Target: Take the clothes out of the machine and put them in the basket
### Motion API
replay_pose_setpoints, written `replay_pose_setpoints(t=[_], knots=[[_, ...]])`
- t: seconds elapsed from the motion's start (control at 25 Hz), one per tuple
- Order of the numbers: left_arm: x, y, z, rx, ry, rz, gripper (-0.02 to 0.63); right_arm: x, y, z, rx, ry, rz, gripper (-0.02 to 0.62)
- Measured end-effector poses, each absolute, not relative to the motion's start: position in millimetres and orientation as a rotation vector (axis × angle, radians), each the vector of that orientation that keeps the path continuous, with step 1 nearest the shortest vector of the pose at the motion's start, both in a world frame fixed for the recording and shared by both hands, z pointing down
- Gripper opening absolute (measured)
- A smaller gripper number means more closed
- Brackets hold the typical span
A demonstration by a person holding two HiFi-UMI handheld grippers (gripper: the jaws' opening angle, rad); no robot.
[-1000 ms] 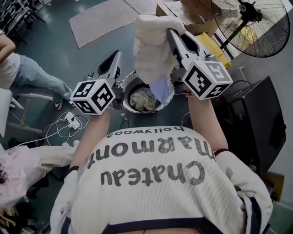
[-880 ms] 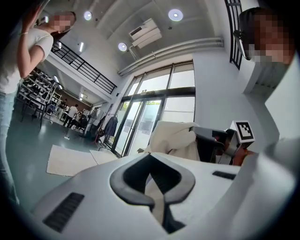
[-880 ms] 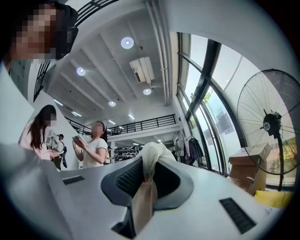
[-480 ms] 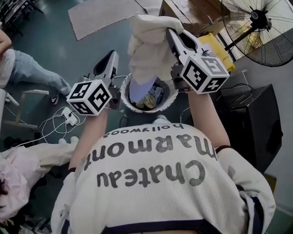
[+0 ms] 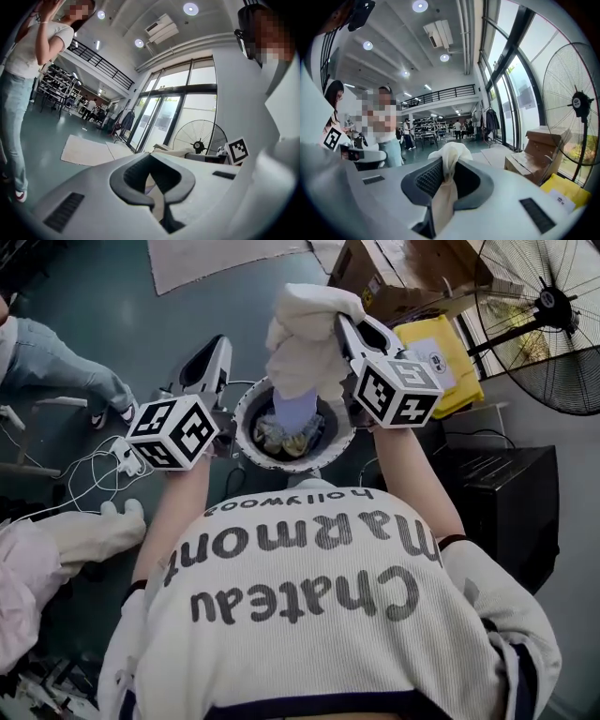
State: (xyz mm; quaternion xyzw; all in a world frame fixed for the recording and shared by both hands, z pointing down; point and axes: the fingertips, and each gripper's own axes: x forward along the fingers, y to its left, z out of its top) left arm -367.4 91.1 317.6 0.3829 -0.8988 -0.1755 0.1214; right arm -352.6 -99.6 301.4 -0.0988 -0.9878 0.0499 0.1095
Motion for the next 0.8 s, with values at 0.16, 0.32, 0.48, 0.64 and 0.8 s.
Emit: replay_pose_setpoints(t=[0.16,0.32,0.48,0.64,0.8], knots=[[-382,72,333,1.067,-2.621,-0.519,0.008,-364,-108,349,-0.375,-2.783,0.132,0.067],[-391,52,357,0.981,-2.607,-0.499,0.008,-371,-122,395,-0.425,-2.665,0.133,0.067],[-397,35,376,0.927,-2.593,-0.531,0.008,-377,-133,431,-0.474,-2.568,0.163,0.067],[-403,26,405,0.855,-2.569,-0.557,0.008,-381,-131,468,-0.551,-2.481,0.121,0.067],[-397,23,440,0.763,-2.551,-0.538,0.008,-379,-134,503,-0.606,-2.392,0.108,0.067]])
